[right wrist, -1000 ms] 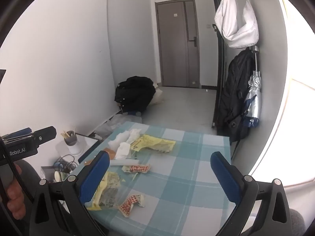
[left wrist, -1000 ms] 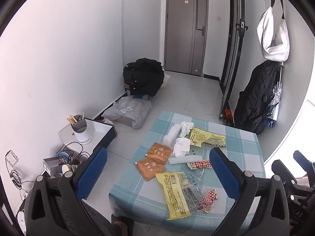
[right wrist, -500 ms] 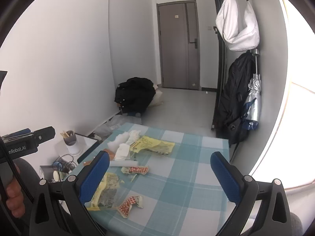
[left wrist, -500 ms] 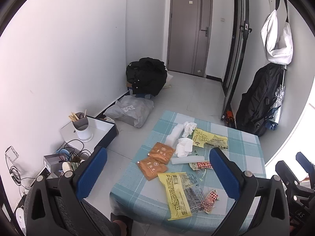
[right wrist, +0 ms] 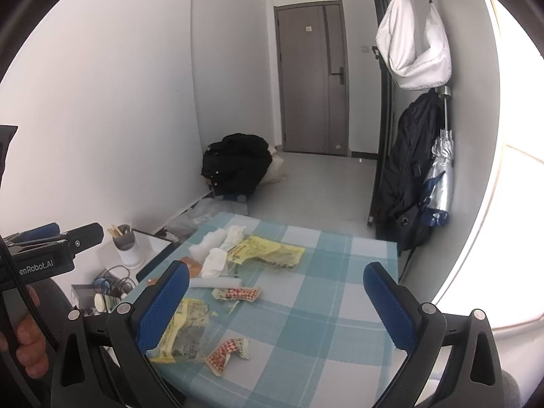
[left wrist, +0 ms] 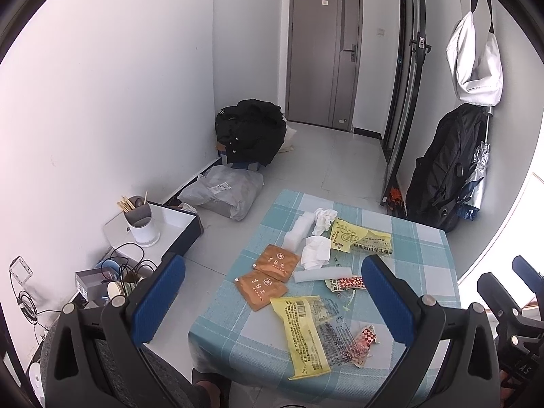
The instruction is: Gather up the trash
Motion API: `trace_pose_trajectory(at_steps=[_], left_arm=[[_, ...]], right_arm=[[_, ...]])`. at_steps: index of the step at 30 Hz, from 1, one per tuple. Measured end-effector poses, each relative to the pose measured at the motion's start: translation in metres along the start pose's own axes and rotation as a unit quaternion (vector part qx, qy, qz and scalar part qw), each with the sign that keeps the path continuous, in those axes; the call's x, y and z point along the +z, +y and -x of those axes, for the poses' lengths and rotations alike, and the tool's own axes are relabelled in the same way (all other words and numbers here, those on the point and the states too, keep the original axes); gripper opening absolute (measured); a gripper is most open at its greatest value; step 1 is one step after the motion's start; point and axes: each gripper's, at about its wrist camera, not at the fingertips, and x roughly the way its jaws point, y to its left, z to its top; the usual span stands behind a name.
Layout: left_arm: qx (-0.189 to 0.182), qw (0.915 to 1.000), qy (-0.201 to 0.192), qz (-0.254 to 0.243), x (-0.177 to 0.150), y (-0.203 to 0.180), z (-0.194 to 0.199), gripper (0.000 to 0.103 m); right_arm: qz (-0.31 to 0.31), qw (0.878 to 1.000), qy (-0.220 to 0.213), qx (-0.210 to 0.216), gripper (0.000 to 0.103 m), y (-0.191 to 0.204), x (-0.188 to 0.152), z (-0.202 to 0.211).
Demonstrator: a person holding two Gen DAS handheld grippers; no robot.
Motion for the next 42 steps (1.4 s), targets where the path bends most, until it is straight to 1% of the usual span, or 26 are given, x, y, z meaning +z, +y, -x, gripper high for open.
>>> trace_pose_trajectory(at_steps=[12,14,23,38,42], left_arm=[[0.001,1.0000,0.005,0.003,-0.001,0.000,0.000,0.102],[-0.006,0.9999,0.009,0.004,-0.001,0.000,-0.001,0.102],[-0.001,1.0000,0.007,-0.002,-0.001,-0.002,0.000,0.102],[-0.008,0.9998,0.016,-0.003,-0.003,-0.003,-0.001,0.102],[-0.021,0.9995,0.025,-0.003,-0.005,-0.004,-0.004,0.102]], right_arm=[[-0.007,1.000,0.000,-0.003,0.103,-0.003,0.000,0.001],[-0.008,1.000,0.000,-0.003,0.103,-0.003,0.000,0.000],[-0.006,1.000,-0.002,-0.006,0.103,-0.004,-0.002,0.001],[-0.015,1.000,-0.007,-0.010,0.103,-0.009,-0.002,0.003],[-0.021,1.000,-0.005,-0.011,0.103,-0.012,-0.004,0.001]])
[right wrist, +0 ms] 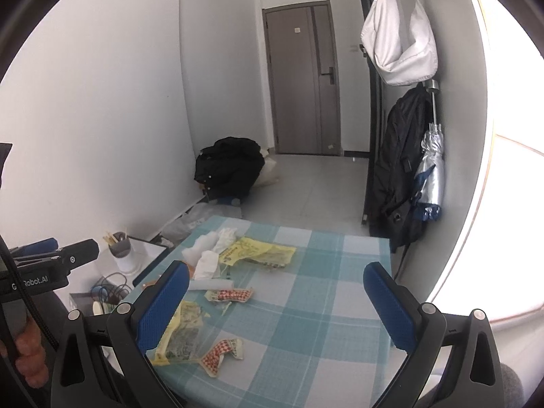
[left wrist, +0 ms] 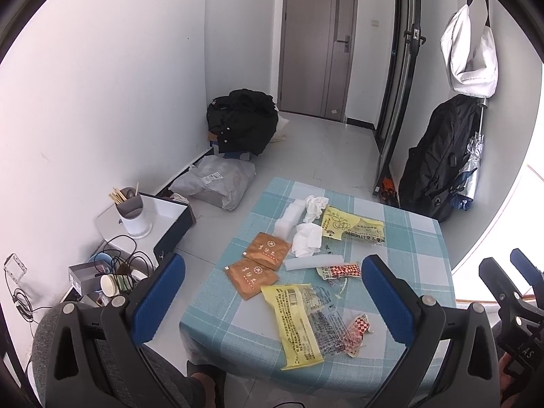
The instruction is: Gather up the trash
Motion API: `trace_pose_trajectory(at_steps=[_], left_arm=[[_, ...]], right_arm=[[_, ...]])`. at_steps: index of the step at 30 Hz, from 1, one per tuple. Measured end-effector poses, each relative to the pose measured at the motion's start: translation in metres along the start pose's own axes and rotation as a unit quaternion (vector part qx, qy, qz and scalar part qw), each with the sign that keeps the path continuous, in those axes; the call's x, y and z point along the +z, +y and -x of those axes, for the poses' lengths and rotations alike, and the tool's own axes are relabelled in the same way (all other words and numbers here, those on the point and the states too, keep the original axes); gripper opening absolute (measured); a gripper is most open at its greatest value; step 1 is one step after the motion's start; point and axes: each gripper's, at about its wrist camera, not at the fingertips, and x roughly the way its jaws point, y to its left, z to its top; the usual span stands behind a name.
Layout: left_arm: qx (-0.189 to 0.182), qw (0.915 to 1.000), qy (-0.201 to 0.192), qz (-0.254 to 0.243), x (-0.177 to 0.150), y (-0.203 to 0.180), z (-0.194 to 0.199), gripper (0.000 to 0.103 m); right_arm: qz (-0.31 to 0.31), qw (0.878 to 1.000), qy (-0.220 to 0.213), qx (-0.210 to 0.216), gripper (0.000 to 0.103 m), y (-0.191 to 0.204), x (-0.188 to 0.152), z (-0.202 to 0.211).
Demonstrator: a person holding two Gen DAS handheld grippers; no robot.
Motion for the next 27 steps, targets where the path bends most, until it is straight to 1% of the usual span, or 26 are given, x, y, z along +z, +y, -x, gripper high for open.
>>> trace_pose_trajectory(at_steps=[5,8,11,13,16,18,21,22,25,27], left_arm=[[-0.012,0.9998,0.016,-0.004,-0.002,-0.003,-0.007,0.102],[-0.025,0.9991,0.034,-0.007,-0.004,-0.005,-0.014,0.102],[-0.070,0.9941,0.082,-0.011,-0.010,-0.008,-0.030,0.102],[-0.088,0.9900,0.110,-0.005,-0.015,-0.010,-0.039,0.102],[-0.096,0.9843,0.148,-0.005,-0.025,-0.013,-0.054,0.102],[-0.105,0.9770,0.186,0.001,-0.033,-0.012,-0.068,0.102],[-0.100,0.9685,0.228,0.010,-0.044,-0.008,-0.085,0.102],[-0.092,0.9669,0.238,0.009,-0.047,-0.008,-0.090,0.102],[-0.075,0.9600,0.270,-0.006,-0.055,-0.013,-0.106,0.102],[-0.073,0.9559,0.284,-0.012,-0.060,-0.016,-0.112,0.102]], right_arm=[[-0.003,1.000,0.005,0.002,0.103,-0.002,-0.003,-0.003],[-0.008,1.000,0.012,0.005,0.103,-0.005,-0.005,-0.008],[-0.017,1.000,0.020,0.007,0.103,-0.009,-0.007,-0.014],[-0.026,0.999,0.027,0.013,0.103,-0.013,-0.008,-0.019],[-0.042,0.998,0.035,0.023,0.103,-0.019,-0.008,-0.026],[-0.053,0.998,0.041,0.018,0.103,-0.024,-0.009,-0.032],[-0.064,0.996,0.055,0.008,0.103,-0.030,-0.011,-0.042],[-0.067,0.996,0.060,0.008,0.103,-0.032,-0.012,-0.046],[-0.077,0.994,0.078,0.011,0.103,-0.035,-0.012,-0.055],[-0.085,0.993,0.086,0.015,0.103,-0.038,-0.014,-0.060]])
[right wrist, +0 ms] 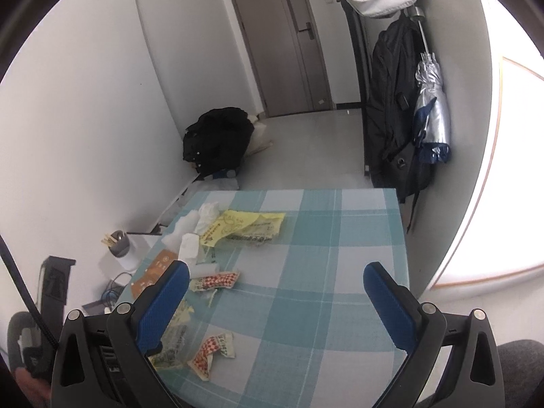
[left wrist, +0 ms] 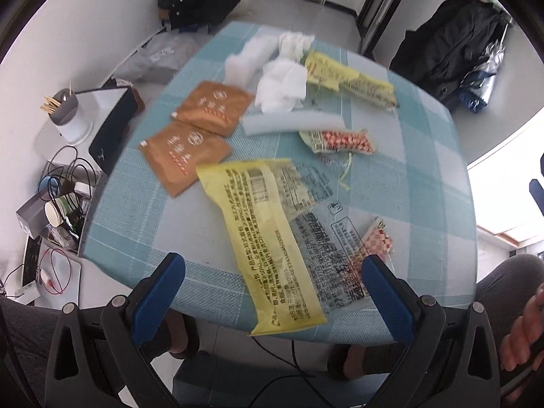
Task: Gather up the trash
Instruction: 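Lower the left gripper onto the yellow bread bag and close it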
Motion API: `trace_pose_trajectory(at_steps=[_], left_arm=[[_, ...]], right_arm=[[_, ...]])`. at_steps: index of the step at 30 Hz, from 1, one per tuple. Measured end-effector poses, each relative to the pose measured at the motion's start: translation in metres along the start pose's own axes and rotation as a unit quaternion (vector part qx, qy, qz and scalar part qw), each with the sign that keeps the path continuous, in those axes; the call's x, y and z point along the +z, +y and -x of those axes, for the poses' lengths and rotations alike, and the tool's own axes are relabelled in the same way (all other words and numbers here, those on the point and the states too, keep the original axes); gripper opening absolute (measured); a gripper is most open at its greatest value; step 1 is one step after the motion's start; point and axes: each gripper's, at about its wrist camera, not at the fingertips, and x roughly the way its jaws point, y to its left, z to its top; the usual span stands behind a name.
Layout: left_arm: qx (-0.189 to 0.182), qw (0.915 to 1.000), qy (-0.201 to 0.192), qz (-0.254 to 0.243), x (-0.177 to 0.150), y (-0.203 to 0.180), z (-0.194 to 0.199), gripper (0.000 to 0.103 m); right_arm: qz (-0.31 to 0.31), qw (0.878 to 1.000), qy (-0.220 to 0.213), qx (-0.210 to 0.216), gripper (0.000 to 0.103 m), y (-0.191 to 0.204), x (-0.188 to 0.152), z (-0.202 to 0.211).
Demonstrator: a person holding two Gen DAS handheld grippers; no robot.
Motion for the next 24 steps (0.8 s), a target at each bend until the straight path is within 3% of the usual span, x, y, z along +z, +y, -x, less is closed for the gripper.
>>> trace_pose_trajectory(at_steps=[4,7,9,16,20,24], left_arm=[[0.030,0.9993,0.010,-0.022,-0.002,-0.008,-0.007,0.098],[0.039,0.9984,0.020,-0.036,-0.004,-0.013,-0.011,0.075],[0.041,0.9978,0.028,-0.043,-0.006,-0.017,-0.012,0.070],[0.055,0.9962,0.005,-0.067,-0.010,-0.031,0.005,0.029],[0.050,0.9970,-0.005,-0.058,-0.015,-0.031,0.016,0.019],[0.040,0.9978,-0.007,-0.053,-0.018,-0.031,0.021,0.016]], right_arm=[[-0.011,1.000,0.016,-0.002,0.103,-0.007,0.000,-0.006],[-0.018,1.000,0.019,0.001,0.103,-0.011,0.000,-0.006],[-0.019,1.000,0.021,0.000,0.103,-0.012,-0.001,-0.006],[-0.022,0.999,0.033,-0.003,0.103,-0.013,-0.002,-0.010],[-0.020,0.999,0.034,-0.008,0.103,-0.014,-0.002,-0.011],[-0.021,0.999,0.036,-0.014,0.103,-0.015,-0.004,-0.011]])
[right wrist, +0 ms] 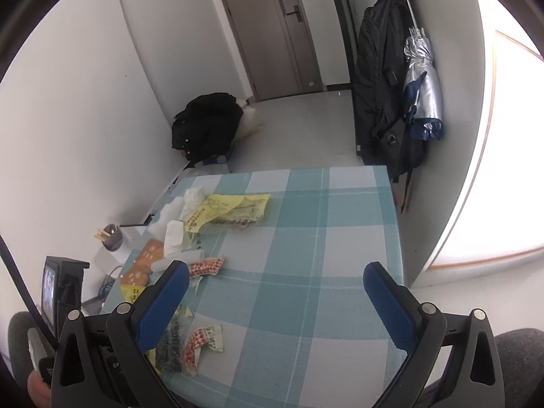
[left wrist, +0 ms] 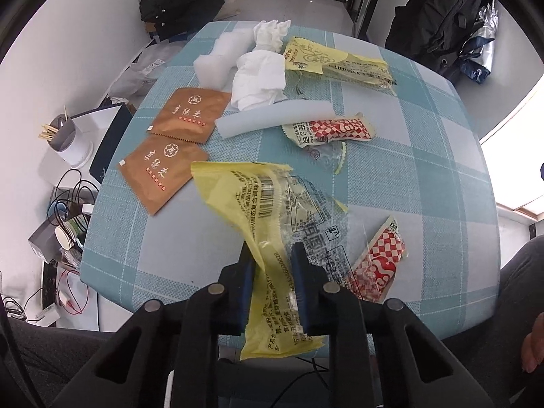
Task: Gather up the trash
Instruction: 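Lower the left gripper onto the yellow bread bag and close it, then lift the yellow bag with the left gripper while the right gripper grasps the red-checked wrapper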
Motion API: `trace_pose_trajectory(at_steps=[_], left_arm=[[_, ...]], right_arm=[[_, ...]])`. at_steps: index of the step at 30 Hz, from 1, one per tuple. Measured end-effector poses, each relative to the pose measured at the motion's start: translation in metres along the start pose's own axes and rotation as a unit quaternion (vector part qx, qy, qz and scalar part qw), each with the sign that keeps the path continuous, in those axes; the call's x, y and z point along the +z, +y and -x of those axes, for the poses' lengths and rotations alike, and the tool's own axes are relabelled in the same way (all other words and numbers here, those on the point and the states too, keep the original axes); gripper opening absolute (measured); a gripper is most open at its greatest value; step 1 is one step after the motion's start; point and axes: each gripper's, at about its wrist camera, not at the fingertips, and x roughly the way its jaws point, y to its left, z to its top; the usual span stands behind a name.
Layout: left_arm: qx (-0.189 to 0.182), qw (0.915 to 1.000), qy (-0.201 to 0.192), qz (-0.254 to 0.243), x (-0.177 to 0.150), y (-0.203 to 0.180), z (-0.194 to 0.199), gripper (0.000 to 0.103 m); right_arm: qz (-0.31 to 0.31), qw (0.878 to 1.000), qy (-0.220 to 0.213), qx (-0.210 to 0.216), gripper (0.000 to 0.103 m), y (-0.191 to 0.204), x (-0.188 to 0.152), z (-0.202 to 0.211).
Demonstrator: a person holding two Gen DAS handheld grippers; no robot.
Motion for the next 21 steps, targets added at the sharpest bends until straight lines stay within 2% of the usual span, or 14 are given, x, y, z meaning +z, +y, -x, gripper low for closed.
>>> trace_pose_trajectory(at_steps=[2,4,8,10,16,21], left_arm=[[-0.004,1.0000,-0.005,0.000,-0.003,-0.001,0.007,0.013],[-0.005,0.9999,-0.014,-0.002,-0.005,-0.003,0.012,0.005],[-0.014,0.9997,-0.022,-0.002,-0.003,0.003,0.017,0.002],[-0.016,0.9996,-0.023,-0.001,0.008,0.007,0.005,0.002],[-0.049,0.9981,-0.034,0.018,0.012,0.020,0.011,0.002],[-0.065,0.9961,-0.032,0.050,0.016,0.037,0.015,0.002]], right_arm=[[-0.004,1.000,0.004,-0.002,0.103,-0.002,-0.001,-0.001],[-0.006,1.000,0.008,-0.005,0.103,-0.002,-0.002,-0.002],[-0.005,1.000,0.016,-0.006,0.103,-0.001,-0.004,-0.005],[-0.003,1.000,0.021,-0.008,0.103,0.000,-0.005,-0.007],[0.000,0.999,0.032,-0.014,0.103,0.003,-0.009,-0.011],[0.013,0.999,0.053,0.001,0.101,0.011,-0.013,-0.016]])
